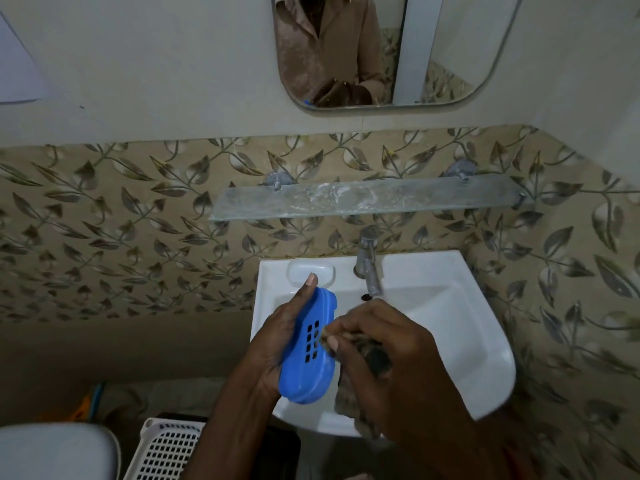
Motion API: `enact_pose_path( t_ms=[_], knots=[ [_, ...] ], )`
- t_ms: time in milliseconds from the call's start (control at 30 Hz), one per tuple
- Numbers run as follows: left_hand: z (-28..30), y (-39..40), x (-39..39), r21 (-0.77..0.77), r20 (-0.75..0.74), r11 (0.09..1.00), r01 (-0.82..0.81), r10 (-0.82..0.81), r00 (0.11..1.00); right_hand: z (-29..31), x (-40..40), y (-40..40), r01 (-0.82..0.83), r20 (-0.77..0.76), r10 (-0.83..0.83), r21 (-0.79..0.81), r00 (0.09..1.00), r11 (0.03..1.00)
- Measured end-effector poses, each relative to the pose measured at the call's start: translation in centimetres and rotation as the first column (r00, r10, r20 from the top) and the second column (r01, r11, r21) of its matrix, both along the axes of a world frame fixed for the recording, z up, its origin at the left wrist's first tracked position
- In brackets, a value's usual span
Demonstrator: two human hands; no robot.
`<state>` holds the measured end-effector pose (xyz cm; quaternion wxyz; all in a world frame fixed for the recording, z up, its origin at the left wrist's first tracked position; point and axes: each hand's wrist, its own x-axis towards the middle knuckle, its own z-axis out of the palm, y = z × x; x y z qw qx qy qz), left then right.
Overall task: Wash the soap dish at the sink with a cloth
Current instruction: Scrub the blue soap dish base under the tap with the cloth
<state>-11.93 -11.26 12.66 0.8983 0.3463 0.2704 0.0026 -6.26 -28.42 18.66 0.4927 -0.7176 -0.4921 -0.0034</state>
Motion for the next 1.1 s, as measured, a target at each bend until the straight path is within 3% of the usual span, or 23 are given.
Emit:
enact_pose_path(
  t_ms=[200,333,467,600,833,1100],
  knots=[
    [-0.6,0.2,0.9,-0.001,0.019,0.999,0.048,-0.048,0.999,0.7,2.4,1.5,0.062,-0.061,-0.065,-0.041,0.996,0.997],
    [-0.7,0.9,1.3,-0.036,-0.039,0.999,0.025,-0.026,0.999,0.4,0.5,0.4,-0.032,-0.066,0.031,-0.014,0.997,0.999],
    [-1.3,0.3,1.5,-0.084,-0.016,0.996,0.039,-0.040,0.999,0.8,1.7,0.5,-0.034,-0.153,0.024,-0.060,0.988,0.998],
    [-1.0,0.3,1.9,-0.032,-0.017,0.998,0.046,-0.047,0.999,1.0,2.6,1.2,0.035,-0.145,-0.048,-0.091,0.988,0.995],
    [-1.3,1.4,1.9,-0.038,-0.138,0.999,-0.012,0.006,0.990,-0.2,0.2,-0.3,-0.055,-0.019,0.054,-0.065,0.998,0.996],
    [-1.5,1.2,2.6,-0.041,-0.131,0.998,-0.044,0.039,0.991,-0.8,1.7,0.5,0.077,0.059,-0.076,-0.013,0.995,0.997]
  ],
)
